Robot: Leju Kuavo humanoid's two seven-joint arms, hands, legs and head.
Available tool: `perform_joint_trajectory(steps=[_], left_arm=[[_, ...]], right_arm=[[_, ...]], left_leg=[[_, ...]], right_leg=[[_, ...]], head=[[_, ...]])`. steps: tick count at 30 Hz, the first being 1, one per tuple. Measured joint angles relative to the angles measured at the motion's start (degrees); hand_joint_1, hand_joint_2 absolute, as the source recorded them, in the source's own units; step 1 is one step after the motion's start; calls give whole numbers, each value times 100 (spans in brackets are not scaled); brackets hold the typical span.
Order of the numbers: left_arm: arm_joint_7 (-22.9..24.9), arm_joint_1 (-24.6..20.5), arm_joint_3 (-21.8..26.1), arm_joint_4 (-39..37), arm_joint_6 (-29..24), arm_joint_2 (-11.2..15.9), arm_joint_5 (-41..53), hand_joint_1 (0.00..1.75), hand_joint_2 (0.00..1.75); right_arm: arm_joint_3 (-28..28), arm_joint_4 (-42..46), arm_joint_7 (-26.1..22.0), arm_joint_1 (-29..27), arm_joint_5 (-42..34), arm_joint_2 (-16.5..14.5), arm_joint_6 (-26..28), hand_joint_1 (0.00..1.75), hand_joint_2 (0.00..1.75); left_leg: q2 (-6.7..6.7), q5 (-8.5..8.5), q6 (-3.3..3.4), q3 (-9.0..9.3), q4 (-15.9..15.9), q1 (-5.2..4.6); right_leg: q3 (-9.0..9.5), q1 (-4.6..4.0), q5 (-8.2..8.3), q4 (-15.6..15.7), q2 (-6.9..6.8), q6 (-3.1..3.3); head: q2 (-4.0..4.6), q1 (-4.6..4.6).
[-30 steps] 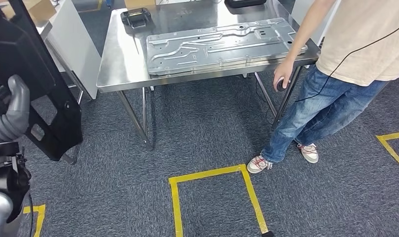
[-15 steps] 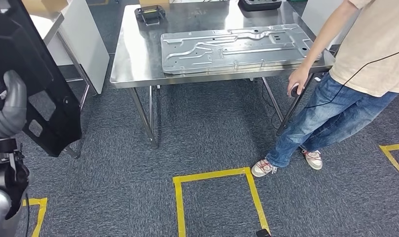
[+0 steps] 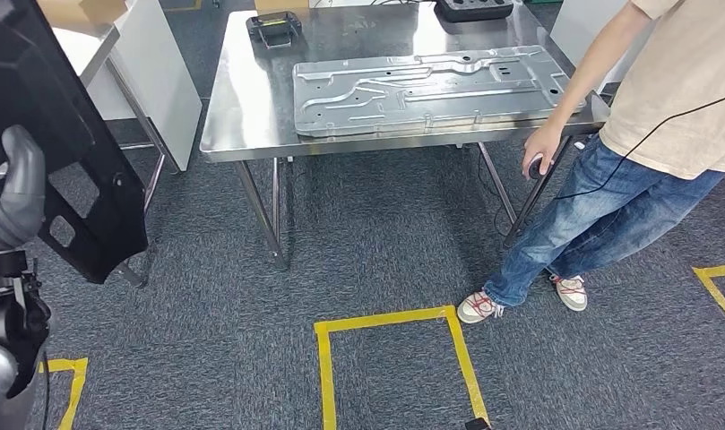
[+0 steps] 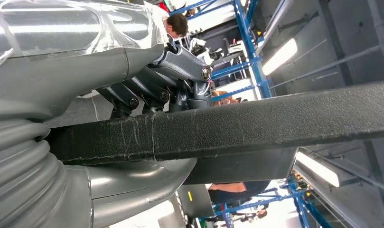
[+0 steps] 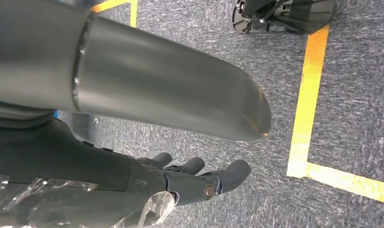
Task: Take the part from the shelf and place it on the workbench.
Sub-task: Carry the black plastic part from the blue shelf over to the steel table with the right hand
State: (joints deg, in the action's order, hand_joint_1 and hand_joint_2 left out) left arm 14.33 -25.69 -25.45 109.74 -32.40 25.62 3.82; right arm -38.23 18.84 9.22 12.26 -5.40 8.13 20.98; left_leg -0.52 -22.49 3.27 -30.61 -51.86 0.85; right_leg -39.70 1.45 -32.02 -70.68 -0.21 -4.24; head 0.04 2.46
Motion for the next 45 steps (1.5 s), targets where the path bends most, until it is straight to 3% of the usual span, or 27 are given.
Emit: perform_joint_trajectory(steps=[1,4,5,7,8,10,12,14,15,16,17,19,20,21,23,26,29,30,31,32,34,36,39,41,42,45], left_arm=[[1,5,-5,0,-1,0,0,175,175],[0,0,-10,1,-3,0,0,175,175],[-1,0,-8,3,-5,0,1,175,175],[-2,-4,-6,12,-4,1,1,175,175],[-1,-4,-6,16,-6,2,1,175,175],[-1,-6,-5,20,-8,4,0,175,175],[-2,-9,-2,25,-8,7,0,175,175],[-2,-1,-2,28,-8,7,-1,175,175],[-1,5,-3,28,-8,7,-1,175,175],[-1,8,-3,28,-7,7,-1,175,175],[-1,4,-3,28,-7,7,-1,175,175],[-3,-10,-2,31,-7,8,0,175,175],[-4,-17,-1,33,-8,9,-2,175,175],[-5,-20,1,37,-8,12,-3,175,175],[-11,-20,5,44,-8,16,-5,175,175],[-30,-30,5,59,-1,16,-7,175,175],[-49,-27,-3,64,1,15,-14,175,175],[-50,-18,-9,63,3,15,-18,175,175],[-51,-12,-18,63,4,15,-20,175,175],[-52,-7,-25,63,4,15,-20,175,175],[-57,-4,-32,64,9,15,-20,175,175],[-65,-18,-33,66,16,15,-21,175,175],[-71,-17,-41,74,20,15,-21,175,175],[-74,-34,-40,80,19,15,-21,175,175],[-75,-48,-39,82,19,15,-21,175,175],[-77,-60,-50,83,25,15,-23,175,175]], right_arm=[[0,0,0,-7,0,1,0,0,0],[-1,0,-1,-32,0,-19,-4,0,0],[1,-1,-2,-38,-1,-26,-8,0,0],[3,-5,-3,-38,-2,-42,-15,0,0],[4,-7,-3,-32,-2,-31,-15,0,0],[4,-10,-4,-21,0,-32,-15,0,0],[4,-11,-4,-21,0,-31,-14,0,0],[4,-11,-4,-25,0,-31,-15,0,0],[4,-12,-4,-25,-2,-31,-15,0,0],[4,-13,-4,-24,-6,-32,-15,0,0],[4,-13,-4,-23,-10,-32,-15,0,0],[4,-12,-8,-20,-15,-47,-16,0,0],[5,-12,-13,-17,-16,-57,-17,0,0],[6,-13,-18,-15,-16,-67,-17,0,0],[9,-14,-26,-20,-18,-69,-16,0,0],[12,-15,-37,-28,-18,-54,-16,0,0],[13,-16,-48,-27,-19,-53,-17,0,0],[13,-17,-47,-28,-20,-53,-17,0,0],[14,-18,-47,-30,-22,-53,-17,0,0],[16,-21,-46,-34,-22,-50,-17,0,0],[25,-26,-46,-46,-24,-39,-18,0,0],[37,-33,-48,-47,-24,-32,-19,0,0],[50,-42,-50,-31,-23,-34,-21,0,0],[52,-44,-50,-25,-21,-40,-24,0,0],[53,-45,-49,-18,-19,-43,-25,0,0],[55,-48,-48,-6,-17,-43,-33,0,0]], left_leg=[[-15,-15,-34,8,-9,27],[-66,-122,-221,15,-122,112],[-75,-161,-287,0,-172,115],[-96,-197,-372,-20,-209,110],[-98,-200,-391,-14,-201,123],[-59,-277,-408,-61,-333,148],[-3,-544,-404,-371,-967,136],[10,-822,-382,-854,-1834,102],[10,-848,-357,-1020,-2079,83],[10,-756,-317,-1071,-2081,58],[10,-567,-259,-1008,-1849,25],[27,-112,-82,-682,-1011,-78],[42,15,-7,-552,-679,-128],[56,68,47,-476,-474,-165],[48,20,86,-438,-364,-182],[21,5,93,-272,-269,-121],[21,-25,99,-197,-257,-119],[17,-47,95,-179,-258,-122],[8,-72,84,-153,-260,-119],[-2,-103,66,-115,-261,-112],[-17,-176,10,-24,-267,-98],[-17,-233,-50,4,-280,-103],[-11,-295,-125,12,-327,-116],[1,-402,-177,-78,-572,-101],[8,-505,-210,-233,-865,-89],[14,-832,-281,-920,-1955,-66]], right_leg=[[4,29,101,53,0,-30],[508,135,666,1148,34,-160],[621,152,750,1394,61,-151],[641,137,727,1464,101,-41],[631,129,715,1446,92,40],[649,111,696,1435,78,136],[681,89,673,1440,68,204],[711,43,640,1439,65,256],[733,15,621,1439,64,281],[764,-15,599,1439,64,303],[802,-45,576,1440,64,321],[879,-94,523,1446,60,334],[897,-107,499,1450,55,325],[904,-110,479,1456,47,307],[910,-108,492,1419,21,246],[826,-105,373,1115,14,164],[264,-84,-55,140,21,97],[83,-76,-105,-97,20,72],[-7,-70,-42,-139,19,52],[22,-65,138,54,19,41],[301,-58,629,851,28,51],[488,-73,808,1381,40,126],[536,-81,794,1443,41,274],[596,-64,768,1446,39,341],[625,-59,752,1446,40,367],[700,-65,668,1446,44,403]], head=[[0,0],[0,-7],[0,-5],[0,1],[0,10],[0,16],[0,24],[0,29],[0,29],[0,29],[0,29],[0,29],[0,29],[0,29],[0,30],[0,20],[0,5],[0,4],[0,4],[0,3],[0,4],[0,0],[0,-3],[0,4],[0,9],[0,18]])
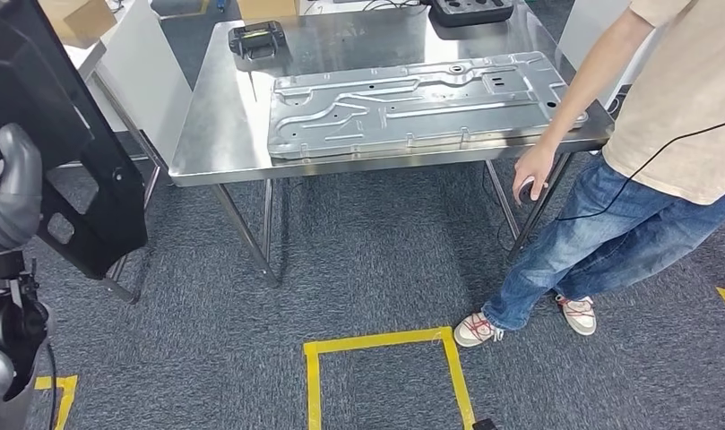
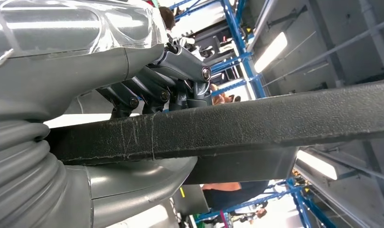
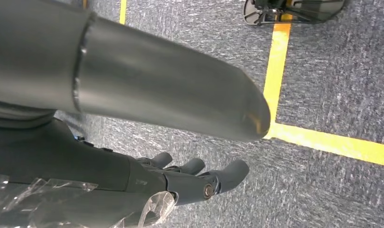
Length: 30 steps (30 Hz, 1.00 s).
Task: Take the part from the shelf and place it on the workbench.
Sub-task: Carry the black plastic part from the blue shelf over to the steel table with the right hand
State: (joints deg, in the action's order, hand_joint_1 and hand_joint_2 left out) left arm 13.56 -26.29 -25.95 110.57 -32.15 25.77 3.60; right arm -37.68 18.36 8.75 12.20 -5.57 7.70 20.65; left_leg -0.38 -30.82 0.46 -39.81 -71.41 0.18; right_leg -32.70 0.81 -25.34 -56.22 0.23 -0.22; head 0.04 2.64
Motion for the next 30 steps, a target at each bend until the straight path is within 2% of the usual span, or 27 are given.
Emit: perform_joint_trajectory(steps=[1,2,4,5,6,7,9,10,11,12,15,16,17,18,20,21,22,25,26,27,28,30], left_arm=[[0,1,-5,0,2,0,-1,175,175],[0,-1,-9,0,3,0,-1,175,175],[-1,-20,-10,0,2,0,-1,175,175],[-2,-34,-10,1,-1,-1,-2,175,175],[-3,-48,-9,2,-2,-1,-3,175,175],[-4,-58,-9,5,-3,-1,-3,175,175],[-5,-66,-9,11,-3,-1,-2,175,175],[-6,-67,-9,15,-3,-1,-2,175,175],[-7,-75,-9,18,-3,-1,-2,175,175],[-8,-82,-8,21,-3,0,-2,175,175],[-8,-81,-14,24,-2,-1,-5,175,175],[-8,-72,-16,24,-1,-2,-5,175,175],[-8,-64,-17,24,-1,-2,-5,175,175],[-8,-59,-17,24,-1,-2,-5,175,175],[-8,-56,-17,24,-2,-2,-8,175,175],[-8,-56,-17,25,-3,-2,-11,175,175],[-8,-56,-17,25,-4,-2,-17,175,175],[-10,-39,-9,26,-6,0,-31,175,175],[-15,-35,-4,29,-7,3,-34,175,175],[-20,-38,3,33,-7,6,-39,175,175],[-25,-36,9,38,-7,9,-45,175,175],[-27,-11,15,44,-6,13,-63,175,175]], right_arm=[[0,0,1,0,0,1,-2,0,0],[0,0,1,0,0,1,-3,0,0],[0,0,1,-2,0,-5,-5,0,0],[1,-1,1,1,-1,-11,-5,0,0],[2,-1,0,10,0,-18,-6,0,0],[3,-2,1,18,0,-20,-7,0,0],[4,-3,1,44,0,-14,-7,0,0],[4,-4,2,50,-1,-7,-7,0,0],[4,-4,3,54,-2,-4,-7,0,0],[4,-4,3,56,-2,-2,-9,0,0],[3,-6,5,44,1,-3,-13,0,0],[3,-7,7,37,1,-2,-13,0,0],[3,-7,8,27,0,-1,-13,0,0],[2,-9,8,15,0,3,-13,0,0],[3,-17,12,-11,2,5,-19,0,0],[4,-23,18,-15,4,3,-25,0,0],[4,-27,25,-12,7,-1,-34,0,0],[4,-31,44,6,20,-15,-54,0,0],[4,-31,49,5,25,-22,-57,0,0],[4,-31,56,10,29,-28,-60,0,0],[5,-31,61,14,33,-32,-62,0,0],[6,-31,68,23,43,-32,-64,0,0]], left_leg=[[0,25,1,-127,-106,2],[0,164,15,-145,10,0],[9,689,93,92,789,-25],[21,875,137,230,1182,-52],[33,980,176,344,1463,-78],[44,1009,202,406,1612,-98],[46,974,236,493,1672,-103],[44,978,259,539,1698,-92],[44,960,292,591,1710,-77],[44,940,324,639,1721,-60],[36,845,380,726,1726,-43],[24,806,375,765,1726,-36],[8,763,360,819,1725,-23],[-8,714,334,885,1723,-6],[-28,594,260,1020,1703,16],[-30,537,219,1056,1698,13],[-31,485,178,1076,1697,4],[-24,407,86,1120,1622,6],[-16,384,63,1075,1479,17],[-8,327,40,947,1240,28],[0,236,11,737,883,36],[2,-33,-30,212,119,45]], right_leg=[[43,-4,-37,0,2,0],[100,-8,-78,0,4,-4],[228,-16,-167,8,4,-20],[278,-25,-206,17,9,-36],[307,-26,-238,35,15,-57],[335,-28,-254,47,17,-82],[385,-32,-272,58,14,-130],[398,-33,-283,-2,9,-153],[336,-34,-320,-158,6,-175],[192,-30,-400,-435,6,-198],[-523,-6,-796,-1517,4,-268],[-680,4,-835,-1661,4,-290],[-735,14,-749,-1597,3,-309],[-681,27,-528,-1313,3,-332],[-444,62,22,-485,0,-368],[-351,70,152,-194,-8,-351],[-307,70,224,-43,-12,-316],[-236,63,211,-20,-10,-157],[-196,70,187,-18,-6,-115],[-156,76,163,-17,-2,-80],[-125,78,130,-15,2,-52],[-54,75,47,-15,14,-19]], head=[[0,1],[0,1],[0,2],[0,2],[0,2],[0,0],[0,0],[0,-3],[0,-4],[0,-7],[0,-13],[0,-14],[0,-14],[0,-14],[0,-14],[0,-15],[0,-13],[0,-6],[0,-2],[0,2],[0,7],[0,13]])
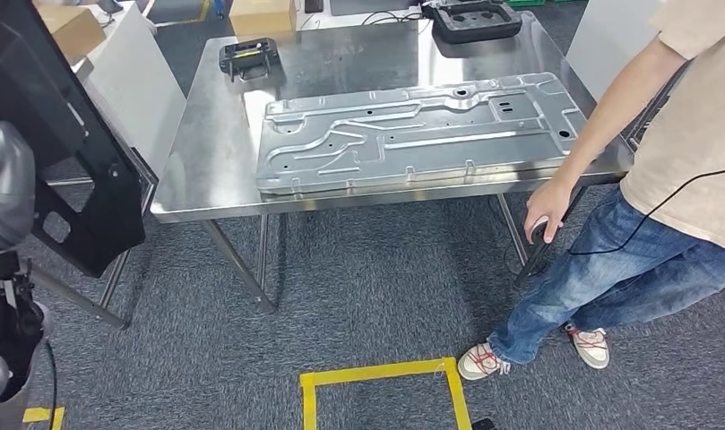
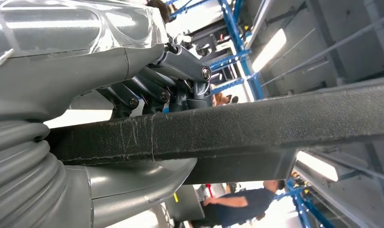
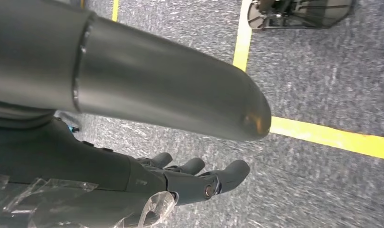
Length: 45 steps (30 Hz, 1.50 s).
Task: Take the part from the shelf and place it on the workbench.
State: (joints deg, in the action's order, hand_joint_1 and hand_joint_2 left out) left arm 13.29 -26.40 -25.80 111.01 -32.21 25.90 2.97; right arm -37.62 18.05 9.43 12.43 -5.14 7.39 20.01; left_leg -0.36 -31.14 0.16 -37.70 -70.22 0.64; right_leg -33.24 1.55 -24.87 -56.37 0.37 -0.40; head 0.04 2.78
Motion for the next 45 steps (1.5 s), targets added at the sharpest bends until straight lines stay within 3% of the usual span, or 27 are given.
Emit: perform_joint_trajectory(steps=[1,2,3,6,7,8,10,12,15,17,18,19,20,22,23,25,27,30,32,33,36,37,40,42,43,45], left_arm=[[0,19,1,0,1,0,-8,175,175],[1,33,1,0,1,0,-14,175,175],[1,40,4,0,2,0,-17,175,175],[1,34,28,2,10,3,-19,175,175],[1,24,38,5,18,5,-20,175,175],[1,10,43,10,28,8,-20,175,175],[1,-15,49,20,59,14,-19,175,175],[1,-41,51,27,84,15,-19,175,175],[2,-52,46,31,101,15,-20,175,175],[2,-41,38,31,104,15,-21,175,175],[2,-38,34,31,104,15,-21,175,175],[2,-40,31,31,107,15,-21,175,175],[2,-43,27,31,109,15,-22,175,175],[3,-59,16,30,122,14,-29,175,175],[1,-74,12,30,137,14,-32,175,175],[-7,-117,2,31,166,13,-34,175,175],[-20,-154,-13,34,183,14,-32,175,175],[-46,-204,-47,35,211,13,-31,175,175],[-62,-212,-75,35,226,13,-28,175,175],[-67,-220,-87,35,227,13,-24,175,175],[-77,-265,-108,35,247,13,-15,175,175],[-78,-282,-116,35,262,11,-14,175,175],[-80,-337,-141,41,293,4,-6,175,175],[-85,-361,-161,46,322,-7,17,175,175],[-86,-373,-174,48,356,-14,43,175,175],[-78,-392,-219,48,445,-34,126,175,175]], right_arm=[[0,0,0,3,4,-1,-2,0,0],[-1,0,0,2,8,-2,-2,0,0],[-1,0,-1,2,9,-5,-3,0,0],[-1,-1,-8,0,9,-57,-5,0,0],[-1,-2,-12,12,9,-76,-5,0,0],[1,-3,-13,25,9,-90,-5,0,0],[2,-5,-16,57,9,-86,-5,0,0],[1,-8,-20,62,5,-87,-6,0,0],[1,-16,-27,60,-10,-91,-7,0,0],[0,-21,-27,47,-15,-91,-7,0,0],[-1,-24,-27,37,-16,-90,-8,0,0],[-1,-27,-27,23,-18,-87,-8,0,0],[-2,-29,-30,7,-20,-86,-9,0,0],[-1,-38,-37,0,-24,-88,-16,0,0],[1,-43,-42,12,-25,-91,-20,0,0],[1,-50,-50,55,-24,-94,-22,0,0],[1,-51,-60,71,-20,-99,-23,0,0],[3,-54,-63,96,-5,-101,-24,0,0],[3,-55,-62,105,8,-101,-25,0,0],[3,-55,-62,105,15,-101,-26,0,0],[3,-55,-66,105,27,-107,-31,0,0],[3,-56,-68,116,30,-113,-34,0,0],[3,-57,-71,158,37,-114,-45,0,0],[3,-59,-64,169,39,-111,-49,0,0],[3,-60,-62,175,41,-111,-55,0,0],[2,-62,-60,185,49,-114,-71,0,0]], left_leg=[[0,-90,-5,-194,-200,2],[0,-87,10,-297,-204,-1],[0,39,45,-299,2,-14],[-1,924,284,-61,1159,-136],[-1,1126,338,6,1412,-179],[-2,1211,361,49,1548,-207],[-3,1164,363,180,1626,-193],[-8,1110,409,333,1673,-159],[-14,976,465,492,1688,-140],[-35,861,454,614,1685,-120],[-49,797,433,694,1682,-103],[-60,726,401,781,1676,-84],[-68,652,362,847,1667,-74],[-73,508,277,952,1633,-71],[-72,462,230,986,1613,-75],[-67,423,164,1024,1552,-70],[-48,402,118,892,1244,-48],[-24,73,8,195,181,-2],[-18,-96,-34,-165,-176,26],[-17,-16,-33,-205,-64,31],[7,758,74,107,1078,-19],[13,892,126,205,1358,-49],[1,880,235,364,1570,-85],[0,921,301,508,1627,-67],[3,913,337,570,1635,-60],[9,854,398,618,1638,-81]], right_leg=[[57,-7,-52,0,9,3],[130,-17,-109,1,17,1],[215,-33,-169,2,22,-1],[447,-70,-349,29,33,-31],[496,-76,-394,60,37,-54],[534,-82,-410,74,38,-80],[604,-96,-409,60,30,-127],[488,-99,-423,-299,18,-164],[-195,-82,-780,-1332,13,-228],[-514,-57,-945,-1545,12,-285],[-540,-40,-845,-1374,11,-320],[-485,-18,-603,-1033,9,-354],[-402,9,-258,-615,5,-383],[-272,29,193,-38,-19,-357],[-248,25,276,66,-25,-311],[-191,11,244,72,-26,-202],[-104,34,190,80,-10,-117],[22,55,72,83,13,-51],[129,53,-24,83,31,-61],[202,51,-76,84,41,-73],[459,45,-246,108,60,-132],[526,42,-299,126,67,-165],[658,16,-307,123,67,-283],[622,4,-332,-105,45,-314],[503,4,-416,-348,37,-314],[26,-6,-705,-1080,27,-317]], head=[[0,2],[0,2],[0,2],[0,3],[0,4],[0,4],[0,3],[0,-7],[0,-19],[0,-19],[0,-19],[0,-19],[0,-20],[0,-17],[0,-13],[0,-7],[0,3],[0,19],[0,20],[0,20],[0,20],[0,21],[0,25],[1,7],[2,-3],[1,-22]])
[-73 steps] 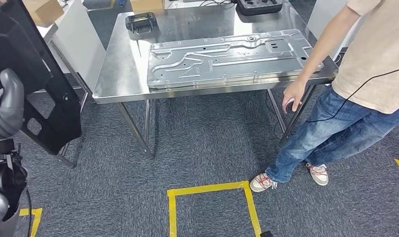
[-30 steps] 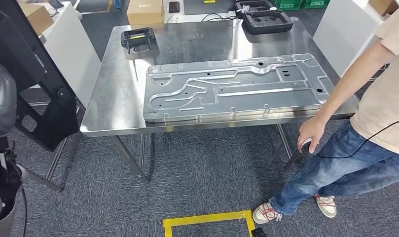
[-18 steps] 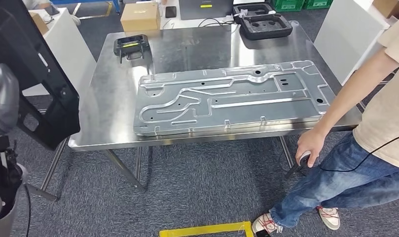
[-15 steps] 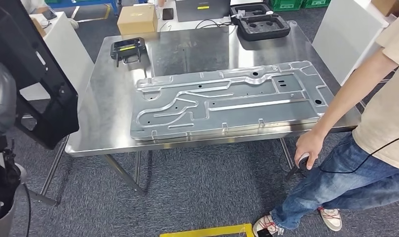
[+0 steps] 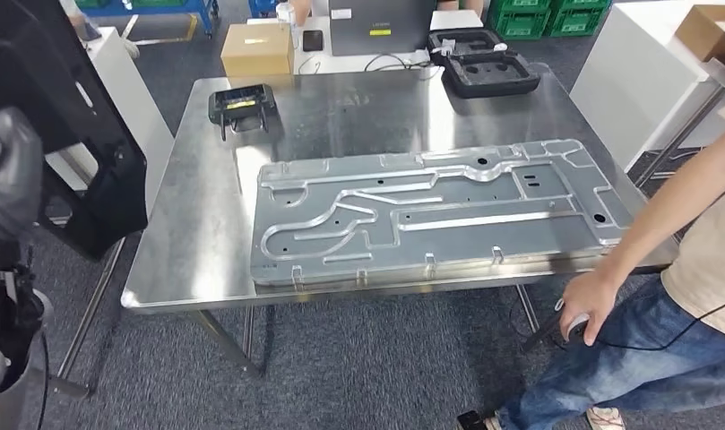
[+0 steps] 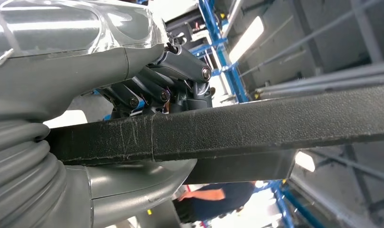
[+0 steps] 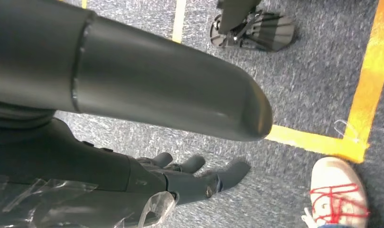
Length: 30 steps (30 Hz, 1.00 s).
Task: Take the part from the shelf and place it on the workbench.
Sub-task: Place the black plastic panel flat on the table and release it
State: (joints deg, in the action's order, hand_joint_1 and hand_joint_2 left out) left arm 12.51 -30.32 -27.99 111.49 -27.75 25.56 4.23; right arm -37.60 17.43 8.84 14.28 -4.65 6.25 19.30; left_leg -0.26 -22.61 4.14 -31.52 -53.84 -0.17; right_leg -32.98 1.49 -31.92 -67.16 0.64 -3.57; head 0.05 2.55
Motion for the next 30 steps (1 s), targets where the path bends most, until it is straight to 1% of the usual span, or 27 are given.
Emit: perform_joint_trajectory(steps=[1,2,3,4,6,7,8,9,11,12,13,14,15,16,17,18,19,20,21,22,23,24,26,27,28,29,30], left_arm=[[7,-4,-32,-1,38,-14,41,175,175],[14,-5,-66,-2,61,-28,79,175,175],[20,-6,-97,-4,75,-42,116,175,175],[29,-12,-125,-9,84,-55,162,175,175],[67,-41,-181,-25,127,-81,290,175,175],[89,-71,-219,-37,163,-100,372,175,175],[112,-111,-264,-54,211,-123,456,175,175],[125,-154,-313,-73,250,-147,535,175,175],[143,-239,-397,-110,299,-196,651,175,175],[146,-277,-432,-125,307,-216,684,175,175],[152,-321,-464,-140,318,-236,704,175,175],[162,-359,-498,-158,334,-258,717,175,175],[172,-392,-534,-180,350,-281,726,175,175],[180,-410,-569,-207,363,-305,730,175,175],[185,-419,-601,-235,372,-331,734,175,175],[186,-431,-631,-263,375,-356,735,175,175],[184,-450,-660,-292,376,-381,734,175,175],[180,-476,-690,-317,377,-407,733,175,175],[169,-507,-720,-347,378,-433,743,175,175],[148,-540,-749,-381,373,-460,769,175,175],[127,-573,-782,-416,368,-500,845,175,175],[115,-613,-820,-457,363,-546,1019,175,175],[156,-732,-934,-550,416,-647,1694,175,175],[191,-816,-1009,-591,516,-688,2137,175,175],[235,-908,-1098,-626,668,-723,2599,175,175],[281,-993,-1196,-648,868,-759,3014,175,175],[330,-1069,-1306,-668,1073,-791,3399,175,175]], right_arm=[[-1,-1,1,2,4,-2,-8,0,0],[-1,-2,4,4,6,-3,-12,0,0],[-1,-3,8,3,7,-4,-15,0,0],[-2,-4,11,3,9,-3,-15,0,0],[-3,-9,15,-3,24,1,-19,0,0],[-3,-11,19,5,37,2,-28,0,0],[-3,-14,24,21,50,3,-38,0,0],[-3,-15,32,41,64,3,-47,0,0],[-3,-15,46,95,88,-11,-62,0,0],[-3,-15,51,113,99,-18,-66,0,0],[-3,-15,54,132,104,-25,-69,0,0],[-3,-15,56,145,107,-28,-70,0,0],[-3,-15,58,156,111,-28,-71,0,0],[-3,-16,64,164,113,-30,-72,0,0],[-3,-15,69,169,118,-33,-72,0,0],[-3,-15,77,171,127,-38,-72,0,0],[-3,-15,85,175,137,-43,-73,0,0],[-3,-15,90,181,149,-54,-75,0,0],[-4,-15,95,187,160,-67,-81,0,0],[-5,-16,104,199,169,-81,-92,0,0],[-7,-17,112,222,184,-94,-105,0,0],[-9,-18,121,249,197,-103,-125,0,0],[-14,-19,135,330,228,-135,-161,0,0],[-17,-19,141,360,244,-153,-180,0,0],[-21,-19,148,390,266,-177,-200,0,0],[-27,-19,159,407,290,-194,-225,0,0],[-38,-19,173,417,316,-215,-251,0,0]], left_leg=[[-3,-35,18,21,-1,-17],[-9,-75,28,51,-2,-36],[-18,-119,29,95,-4,-49],[-27,-169,24,153,-7,-57],[-35,-286,-2,289,-22,-68],[-35,-341,-24,332,-24,-74],[-34,-387,-53,361,-23,-78],[-34,-409,-84,374,-44,-83],[-31,-411,-134,340,-173,-82],[-27,-392,-161,248,-363,-76],[-21,-397,-194,80,-640,-60],[-14,-445,-234,-164,-992,-34],[-11,-552,-276,-438,-1361,-4],[-10,-699,-313,-694,-1659,27],[-9,-827,-341,-889,-1820,51],[-8,-877,-359,-997,-1802,68],[-6,-793,-363,-1009,-1591,78],[-4,-563,-352,-950,-1236,81],[4,-191,-327,-865,-800,76],[9,121,-295,-782,-454,61],[15,361,-265,-725,-236,47],[18,474,-238,-700,-145,31],[10,426,-185,-664,-156,19],[6,393,-145,-639,-147,19],[5,367,-97,-609,-134,21],[6,339,-50,-573,-122,26],[6,304,-7,-547,-123,16]], right_leg=[[-258,-9,-141,-313,0,-5],[-450,-20,-210,-468,-1,-2],[-541,-30,-160,-415,-1,7],[-527,-39,27,-153,-1,16],[-346,-56,606,644,-3,32],[-263,-67,790,947,-10,53],[-216,-81,912,1122,-13,86],[-199,-95,923,1179,-19,130],[-137,-82,912,1195,-15,210],[-89,-65,883,1202,-15,242],[-35,-48,851,1207,-12,266],[12,-41,809,1211,-9,282],[59,-35,762,1211,-5,289],[108,-30,710,1211,2,286],[166,-24,656,1211,10,276],[236,-16,597,1211,17,262],[319,-8,534,1211,22,242],[407,-1,468,1214,25,219],[489,2,407,1214,26,194],[548,1,351,1218,41,162],[581,0,304,1224,51,128],[599,2,259,1235,61,96],[640,13,181,1275,64,27],[646,17,130,1235,52,2],[586,17,48,1082,39,-17],[439,16,-77,791,26,-25],[194,10,-224,374,14,-27]], head=[[-1,-5],[-1,-9],[-1,-10],[-1,-9],[-1,-8],[-1,-7],[-1,-4],[-1,-3],[-1,-1],[-1,10],[-1,22],[-1,33],[-1,46],[-1,46],[-1,46],[-1,46],[-1,46],[-1,47],[-1,48],[0,48],[0,46],[0,45],[-1,44],[0,40],[-1,35],[-1,29],[-1,21]])
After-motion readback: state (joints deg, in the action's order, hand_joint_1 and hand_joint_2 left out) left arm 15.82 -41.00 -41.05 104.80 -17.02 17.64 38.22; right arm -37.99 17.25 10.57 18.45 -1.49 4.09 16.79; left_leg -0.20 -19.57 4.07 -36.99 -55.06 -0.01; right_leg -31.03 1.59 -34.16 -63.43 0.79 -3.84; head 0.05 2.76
